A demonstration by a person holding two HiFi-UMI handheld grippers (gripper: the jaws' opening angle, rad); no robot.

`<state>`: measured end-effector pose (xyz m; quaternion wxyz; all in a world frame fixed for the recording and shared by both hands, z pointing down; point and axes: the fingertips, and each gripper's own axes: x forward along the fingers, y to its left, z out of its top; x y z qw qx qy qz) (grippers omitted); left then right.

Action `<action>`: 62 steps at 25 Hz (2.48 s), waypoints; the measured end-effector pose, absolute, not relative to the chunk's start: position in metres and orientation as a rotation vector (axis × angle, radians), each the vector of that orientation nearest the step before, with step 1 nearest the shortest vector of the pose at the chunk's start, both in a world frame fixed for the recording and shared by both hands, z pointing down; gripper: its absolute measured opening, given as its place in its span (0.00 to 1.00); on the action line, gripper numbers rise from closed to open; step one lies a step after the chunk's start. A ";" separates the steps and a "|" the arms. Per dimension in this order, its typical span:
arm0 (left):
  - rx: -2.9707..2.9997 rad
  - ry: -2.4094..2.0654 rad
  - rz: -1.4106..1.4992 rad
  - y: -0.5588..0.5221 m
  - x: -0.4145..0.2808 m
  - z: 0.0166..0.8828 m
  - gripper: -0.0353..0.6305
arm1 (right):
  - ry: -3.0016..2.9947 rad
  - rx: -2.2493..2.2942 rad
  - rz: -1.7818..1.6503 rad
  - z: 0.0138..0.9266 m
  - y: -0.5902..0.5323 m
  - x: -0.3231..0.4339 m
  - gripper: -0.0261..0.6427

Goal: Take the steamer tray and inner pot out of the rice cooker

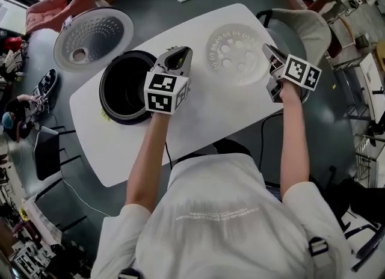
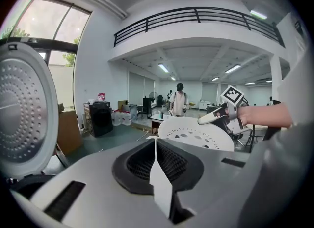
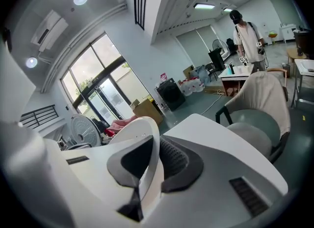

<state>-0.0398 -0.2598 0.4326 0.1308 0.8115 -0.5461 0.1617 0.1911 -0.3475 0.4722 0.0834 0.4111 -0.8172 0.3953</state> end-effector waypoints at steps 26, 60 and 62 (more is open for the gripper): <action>1.978 -1.694 0.510 -0.336 -0.022 0.569 0.09 | -2.250 1.085 1.405 0.647 -0.501 0.168 0.13; 2.115 -1.741 0.455 -0.276 -0.020 0.481 0.09 | -2.422 1.089 0.693 0.553 -0.422 0.175 0.12; 2.126 -1.769 0.429 -0.267 -0.028 0.465 0.09 | -2.458 1.053 0.627 0.537 -0.412 0.167 0.11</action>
